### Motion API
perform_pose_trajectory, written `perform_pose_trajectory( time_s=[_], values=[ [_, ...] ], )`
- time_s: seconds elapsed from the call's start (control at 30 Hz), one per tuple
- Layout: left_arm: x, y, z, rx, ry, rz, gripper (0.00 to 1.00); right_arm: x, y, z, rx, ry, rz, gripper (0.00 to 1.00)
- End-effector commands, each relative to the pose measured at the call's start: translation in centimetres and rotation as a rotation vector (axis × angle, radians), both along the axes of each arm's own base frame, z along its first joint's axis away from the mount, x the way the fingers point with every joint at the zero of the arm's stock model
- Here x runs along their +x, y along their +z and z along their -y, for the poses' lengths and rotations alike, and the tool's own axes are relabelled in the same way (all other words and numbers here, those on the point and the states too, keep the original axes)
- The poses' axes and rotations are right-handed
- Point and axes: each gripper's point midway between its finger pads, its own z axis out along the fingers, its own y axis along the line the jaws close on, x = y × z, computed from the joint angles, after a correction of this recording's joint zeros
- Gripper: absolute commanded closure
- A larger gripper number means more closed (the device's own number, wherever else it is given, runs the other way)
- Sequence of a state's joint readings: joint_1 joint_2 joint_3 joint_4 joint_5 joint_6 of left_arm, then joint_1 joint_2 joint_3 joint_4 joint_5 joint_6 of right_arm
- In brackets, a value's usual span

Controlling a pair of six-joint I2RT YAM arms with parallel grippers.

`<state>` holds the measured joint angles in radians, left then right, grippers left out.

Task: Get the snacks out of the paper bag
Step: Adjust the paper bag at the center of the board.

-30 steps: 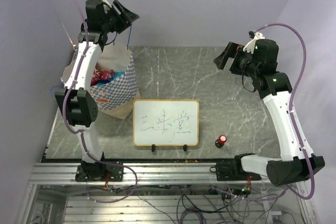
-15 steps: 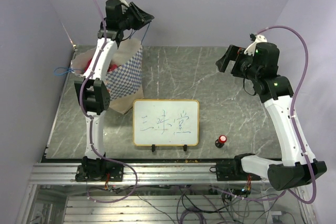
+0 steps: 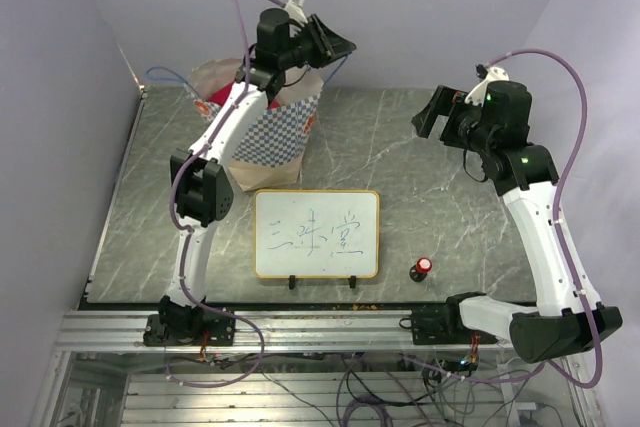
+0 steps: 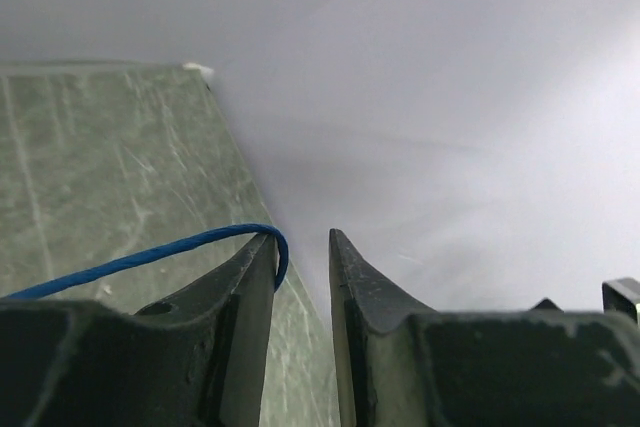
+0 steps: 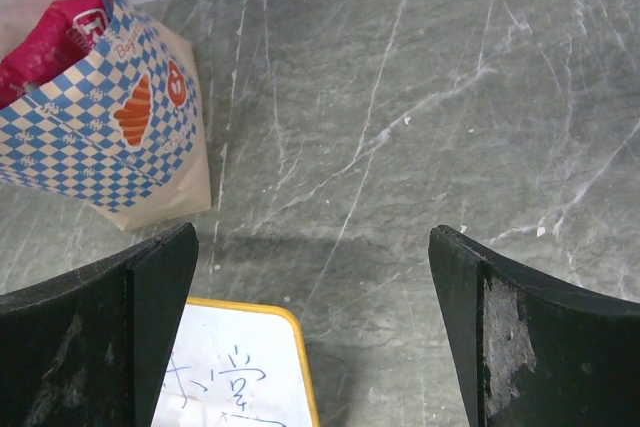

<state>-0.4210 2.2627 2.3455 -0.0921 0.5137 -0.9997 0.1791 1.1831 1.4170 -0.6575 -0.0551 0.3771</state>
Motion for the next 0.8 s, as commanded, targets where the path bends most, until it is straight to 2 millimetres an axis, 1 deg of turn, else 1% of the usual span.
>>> perform_pose_trajectory(
  time_s=[0.0, 0.07, 0.1, 0.23, 0.33, 0.37, 0.4, 0.5, 0.6, 0.67, 0.7, 0.77],
  values=[
    [-5.1, 7.0, 1.6, -0.075, -0.106, 0.155, 0.63, 0.3, -0.4, -0.1, -0.014, 0.003, -0.005, 0.0],
    [-5.6, 7.1, 1.0, -0.05, -0.105, 0.153, 0.62, 0.4, -0.3, -0.3, -0.01, 0.007, -0.006, 0.0],
    [-5.9, 7.3, 0.6, -0.034, -0.106, 0.159, 0.58, 0.5, -0.3, -0.3, -0.006, 0.009, -0.006, 0.0],
    [-6.8, 7.5, -1.8, 0.028, -0.099, 0.151, 0.36, 0.8, -0.5, -0.9, 0.02, 0.024, -0.019, 0.0],
    [-7.2, 8.1, -5.1, 0.06, -0.058, 0.145, 0.19, 1.2, -0.8, -1.6, 0.054, 0.033, -0.038, 0.0],
    [-7.6, 8.8, -6.7, 0.07, -0.036, 0.151, 0.14, 1.4, -0.8, -1.8, 0.067, 0.035, -0.042, 0.0],
    [-7.8, 9.1, -8.1, 0.084, -0.017, 0.152, 0.11, 1.5, -0.8, -2.1, 0.08, 0.039, -0.047, 0.0],
    [-8.2, 9.1, -13.3, 0.145, 0.071, 0.124, 0.08, 2.1, -0.9, -3.3, 0.116, 0.08, -0.062, 0.0],
    [-8.8, 8.3, -19.7, 0.223, 0.202, 0.059, 0.08, 2.4, -1.4, -4.6, 0.169, 0.127, -0.096, 0.0],
    [-9.5, 7.6, -23.7, 0.277, 0.286, 0.021, 0.07, 2.5, -1.9, -5.4, 0.198, 0.154, -0.122, 0.0],
    [-9.9, 7.2, -25.5, 0.302, 0.323, 0.0, 0.06, 2.5, -2.1, -5.6, 0.207, 0.165, -0.133, 0.0],
    [-10.7, 6.5, -28.1, 0.344, 0.372, -0.031, 0.06, 2.4, -2.3, -6.0, 0.219, 0.182, -0.146, 0.0]
  ],
)
